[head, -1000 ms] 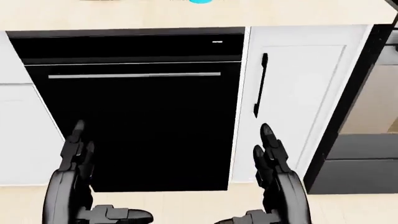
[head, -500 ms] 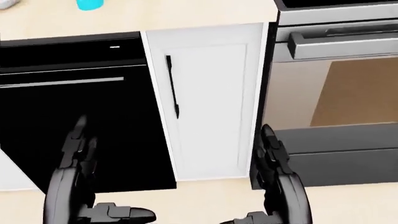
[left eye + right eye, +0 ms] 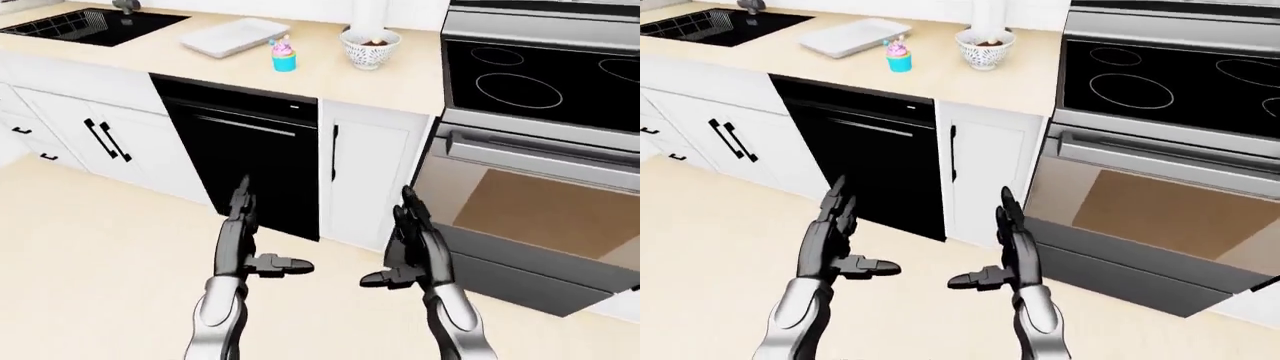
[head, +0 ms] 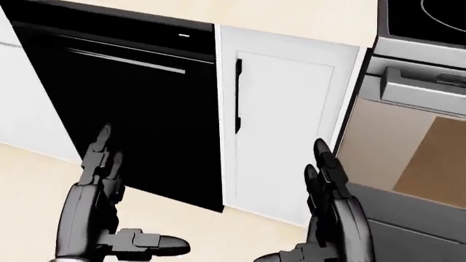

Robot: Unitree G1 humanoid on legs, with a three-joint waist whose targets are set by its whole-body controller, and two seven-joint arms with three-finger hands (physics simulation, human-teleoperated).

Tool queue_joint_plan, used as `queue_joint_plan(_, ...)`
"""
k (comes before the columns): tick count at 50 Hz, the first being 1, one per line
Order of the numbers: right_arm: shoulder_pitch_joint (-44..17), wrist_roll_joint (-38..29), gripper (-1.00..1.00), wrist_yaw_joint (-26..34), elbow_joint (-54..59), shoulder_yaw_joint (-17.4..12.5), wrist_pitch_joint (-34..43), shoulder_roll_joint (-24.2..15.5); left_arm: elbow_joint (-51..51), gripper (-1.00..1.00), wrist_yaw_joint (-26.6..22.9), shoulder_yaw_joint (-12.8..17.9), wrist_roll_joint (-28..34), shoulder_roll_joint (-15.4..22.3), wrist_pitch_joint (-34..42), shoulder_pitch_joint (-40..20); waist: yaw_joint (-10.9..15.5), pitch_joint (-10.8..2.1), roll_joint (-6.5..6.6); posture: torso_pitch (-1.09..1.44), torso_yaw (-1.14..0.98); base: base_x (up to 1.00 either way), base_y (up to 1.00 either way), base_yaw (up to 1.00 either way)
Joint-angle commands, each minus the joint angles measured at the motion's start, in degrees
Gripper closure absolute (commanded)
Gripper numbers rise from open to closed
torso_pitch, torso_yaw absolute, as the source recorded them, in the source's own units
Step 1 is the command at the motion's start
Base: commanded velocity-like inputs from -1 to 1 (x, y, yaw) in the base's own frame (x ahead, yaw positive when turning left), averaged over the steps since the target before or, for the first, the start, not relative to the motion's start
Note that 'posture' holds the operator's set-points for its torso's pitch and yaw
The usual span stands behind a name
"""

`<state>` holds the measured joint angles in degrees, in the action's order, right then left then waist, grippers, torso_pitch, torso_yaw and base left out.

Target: Pick up the bowl with cake and place it on the tray. Pick up the cupcake and place it on the tray.

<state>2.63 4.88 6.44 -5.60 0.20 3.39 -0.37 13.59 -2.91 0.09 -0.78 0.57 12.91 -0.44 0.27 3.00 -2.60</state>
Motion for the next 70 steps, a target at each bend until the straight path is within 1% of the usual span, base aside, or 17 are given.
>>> queue_joint_plan(1,-1.5,0.1,-1.00,0.2,-3.4,1.3,-1.2,0.5,3.8,-1.00,0.2,1.4,0.1,0.6,-0.5,-1.8,0.3,-1.43,0.56,0.00,0.00,0.00,0.00,0.00)
queue_joint_plan(7,-3.1,0.0,-1.00,-0.5,-10.2,1.6,4.8,0.4,9.1,-1.00,0.1,2.5,-0.1,1.4,6.0,-4.7,-1.3,-2.62,5.88,0.00,0.00,0.00,0.00,0.00)
queue_joint_plan(8,-3.3,0.1,-1.00,-0.5,-10.6,1.5,5.3,0.4,9.3,-1.00,0.1,2.6,0.0,1.5,6.3,-4.8,-1.1,-2.12,4.40,0.00,0.00,0.00,0.00,0.00)
queue_joint_plan(14,-7.2,1.0,-1.00,-1.6,-16.3,0.6,12.0,0.1,15.1,-1.00,-0.1,4.3,-0.3,2.8,13.8,-7.8,-0.6,-3.18,3.23,0.00,0.00,0.00,0.00,0.00)
queue_joint_plan(26,-18.4,4.0,-1.00,-5.6,-26.8,-2.1,26.8,-1.5,28.1,-1.00,0.7,9.3,-4.0,6.9,31.1,-17.4,0.0,-3.45,2.81,0.00,0.00,0.00,0.00,0.00)
queue_joint_plan(27,-19.1,4.4,-1.00,-5.9,-27.6,-2.3,27.7,-1.6,28.9,-1.00,0.9,9.3,-4.3,7.2,32.1,-17.9,-0.1,-4.50,2.92,0.00,0.00,0.06,0.00,0.00)
queue_joint_plan(29,-19.5,5.1,-1.00,-6.6,-29.5,-2.6,29.3,-1.8,30.8,-1.00,1.2,10.3,-5.3,7.7,34.3,-18.7,-0.1,-2.39,3.32,0.00,0.00,0.16,0.00,0.00)
queue_joint_plan(35,-18.8,5.4,-1.00,-6.9,-29.8,-2.0,28.6,-1.8,31.9,-1.00,1.7,11.1,-6.7,9.2,35.5,-19.6,-0.2,-0.58,6.01,0.00,0.00,0.24,0.00,0.00)
queue_joint_plan(43,-18.9,6.0,-1.00,-7.1,-30.8,-2.1,29.3,-1.7,32.3,-1.00,1.8,11.0,-6.8,9.2,34.6,-18.3,0.2,-1.04,3.07,0.00,0.00,0.26,0.00,0.00)
queue_joint_plan(46,-18.7,6.1,-1.00,-7.0,-30.7,-2.1,28.9,-1.7,32.3,-1.00,1.7,10.9,-6.6,9.1,34.4,-18.1,0.3,-2.08,-1.48,0.00,0.00,0.26,0.00,0.00)
queue_joint_plan(47,-18.5,6.1,-1.00,-6.9,-30.3,-2.0,28.4,-1.7,32.0,-1.00,1.6,10.8,-6.6,9.0,34.1,-18.0,-0.4,-1.23,0.87,0.00,0.00,0.26,0.00,0.00)
queue_joint_plan(50,-18.8,6.1,-1.00,-7.1,-30.4,-1.8,28.7,-1.6,31.7,-1.00,1.4,10.6,-6.3,8.7,33.2,-17.3,-0.3,-1.46,0.36,0.00,0.00,0.26,0.00,0.00)
queue_joint_plan(55,-19.0,5.4,-1.00,-7.2,-31.0,-1.3,29.5,-1.5,31.0,-1.00,1.1,11.2,-6.5,8.6,32.0,-16.6,-0.7,-0.77,3.27,0.00,0.00,0.26,0.00,0.00)
queue_joint_plan(58,-18.8,5.2,-1.00,-6.9,-30.4,-1.3,28.8,-1.5,31.1,-1.00,1.2,11.4,-6.7,8.5,32.0,-16.5,-1.1,-1.95,7.52,0.00,0.00,0.26,0.00,0.00)
queue_joint_plan(60,-18.7,5.3,-1.00,-6.9,-30.5,-1.2,28.9,-1.3,31.4,-1.00,1.2,11.7,-6.9,8.5,31.8,-16.2,-0.4,-1.23,6.93,0.00,0.00,0.21,0.00,0.00)
queue_joint_plan(63,-18.7,5.2,-1.00,-7.0,-30.8,-1.1,29.2,-1.2,31.1,-1.00,1.3,12.0,-7.2,8.6,31.5,-16.2,-0.1,-2.14,6.48,0.00,0.00,0.12,0.00,0.00)
queue_joint_plan(70,-18.4,5.3,-1.00,-6.9,-31.1,-1.4,29.3,-1.3,31.0,-1.00,1.6,11.8,-7.4,8.9,31.7,-16.6,0.6,-1.98,1.56,0.00,0.00,0.12,0.00,0.00)
